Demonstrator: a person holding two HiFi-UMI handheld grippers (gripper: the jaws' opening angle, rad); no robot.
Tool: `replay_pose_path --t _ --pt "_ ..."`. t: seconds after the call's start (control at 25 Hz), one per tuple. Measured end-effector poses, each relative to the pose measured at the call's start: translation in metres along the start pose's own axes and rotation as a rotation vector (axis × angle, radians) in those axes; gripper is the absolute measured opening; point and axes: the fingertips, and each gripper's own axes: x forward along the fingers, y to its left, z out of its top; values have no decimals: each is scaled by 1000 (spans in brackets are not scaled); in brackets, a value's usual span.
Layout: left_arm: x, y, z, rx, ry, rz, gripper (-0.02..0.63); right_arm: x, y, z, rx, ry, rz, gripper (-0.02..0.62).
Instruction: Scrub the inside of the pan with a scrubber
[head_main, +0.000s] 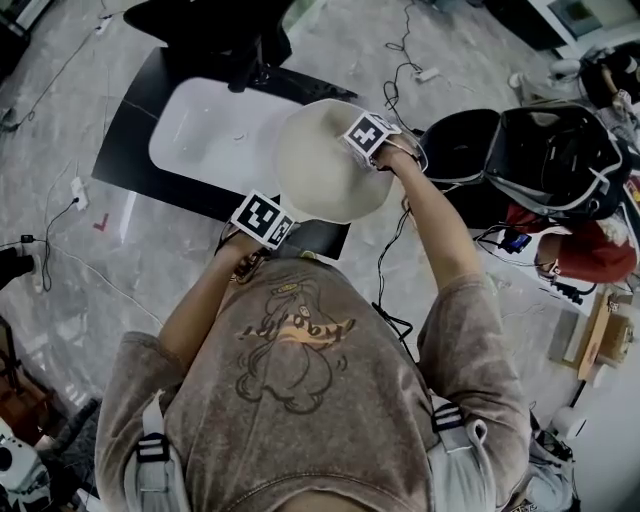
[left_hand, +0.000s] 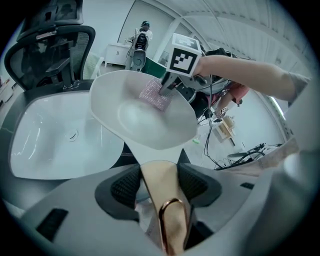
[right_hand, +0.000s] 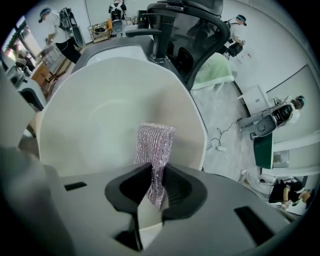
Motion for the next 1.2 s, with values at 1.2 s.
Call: replay_pose_path --t 1.2 --pt "-50 17 47 -17 -218 63 135 -58 91 25 420 -472 392 86"
